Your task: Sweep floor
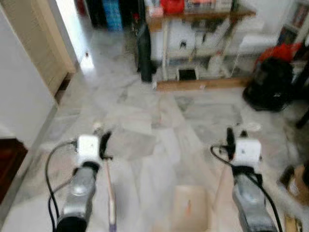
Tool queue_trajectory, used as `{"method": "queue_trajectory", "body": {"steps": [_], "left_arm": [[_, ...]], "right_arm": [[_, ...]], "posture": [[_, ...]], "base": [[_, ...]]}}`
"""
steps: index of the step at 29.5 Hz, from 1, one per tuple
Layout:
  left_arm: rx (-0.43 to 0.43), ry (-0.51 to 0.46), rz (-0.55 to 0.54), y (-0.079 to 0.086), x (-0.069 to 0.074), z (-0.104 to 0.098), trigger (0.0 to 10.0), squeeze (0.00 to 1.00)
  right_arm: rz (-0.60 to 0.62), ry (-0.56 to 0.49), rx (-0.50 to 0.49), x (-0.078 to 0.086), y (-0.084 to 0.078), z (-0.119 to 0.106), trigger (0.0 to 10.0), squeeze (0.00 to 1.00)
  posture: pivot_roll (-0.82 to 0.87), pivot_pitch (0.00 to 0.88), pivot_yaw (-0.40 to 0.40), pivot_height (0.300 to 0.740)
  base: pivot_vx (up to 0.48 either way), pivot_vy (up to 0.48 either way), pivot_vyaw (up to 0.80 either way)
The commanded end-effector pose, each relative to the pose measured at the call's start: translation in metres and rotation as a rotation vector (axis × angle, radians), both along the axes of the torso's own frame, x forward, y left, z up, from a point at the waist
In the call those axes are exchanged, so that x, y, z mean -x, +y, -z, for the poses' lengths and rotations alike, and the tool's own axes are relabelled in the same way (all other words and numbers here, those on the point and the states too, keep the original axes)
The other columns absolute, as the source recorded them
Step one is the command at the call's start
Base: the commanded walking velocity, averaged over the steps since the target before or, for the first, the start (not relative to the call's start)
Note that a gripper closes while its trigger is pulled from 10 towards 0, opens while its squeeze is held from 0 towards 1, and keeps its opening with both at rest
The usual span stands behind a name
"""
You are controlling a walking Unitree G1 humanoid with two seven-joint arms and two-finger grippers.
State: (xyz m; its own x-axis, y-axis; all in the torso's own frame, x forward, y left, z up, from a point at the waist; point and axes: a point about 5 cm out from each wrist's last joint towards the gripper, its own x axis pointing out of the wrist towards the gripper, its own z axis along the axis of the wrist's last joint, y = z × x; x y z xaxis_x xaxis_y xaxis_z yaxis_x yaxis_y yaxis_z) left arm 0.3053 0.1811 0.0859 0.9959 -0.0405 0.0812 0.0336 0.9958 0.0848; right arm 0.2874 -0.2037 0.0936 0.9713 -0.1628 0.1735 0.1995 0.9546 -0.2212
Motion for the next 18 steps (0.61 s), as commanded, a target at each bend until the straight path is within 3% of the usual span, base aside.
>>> {"method": "queue_trajectory", "body": {"steps": [1, 18], "left_arm": [[-0.009, -0.034, -0.01, 0.0065, -0.0025, -0.0094, 10.0, 0.0], [0.0, -0.039, 0.011, 0.0006, -0.0066, -0.0135, 10.0, 0.0]], "right_arm": [[-0.022, -0.057, -0.005, -0.0042, 0.0089, -0.0118, 10.0, 0.0], [-0.012, -0.063, -0.013, -0.0049, 0.0085, -0.0132, 10.0, 0.0]], "posture": [[-0.08, 0.0, 0.034, 0.74], [-0.08, 0.0, 0.04, 0.74]], "base": [[0.39, 0.0, 0.0], [0.39, 0.0, 0.0]]}}
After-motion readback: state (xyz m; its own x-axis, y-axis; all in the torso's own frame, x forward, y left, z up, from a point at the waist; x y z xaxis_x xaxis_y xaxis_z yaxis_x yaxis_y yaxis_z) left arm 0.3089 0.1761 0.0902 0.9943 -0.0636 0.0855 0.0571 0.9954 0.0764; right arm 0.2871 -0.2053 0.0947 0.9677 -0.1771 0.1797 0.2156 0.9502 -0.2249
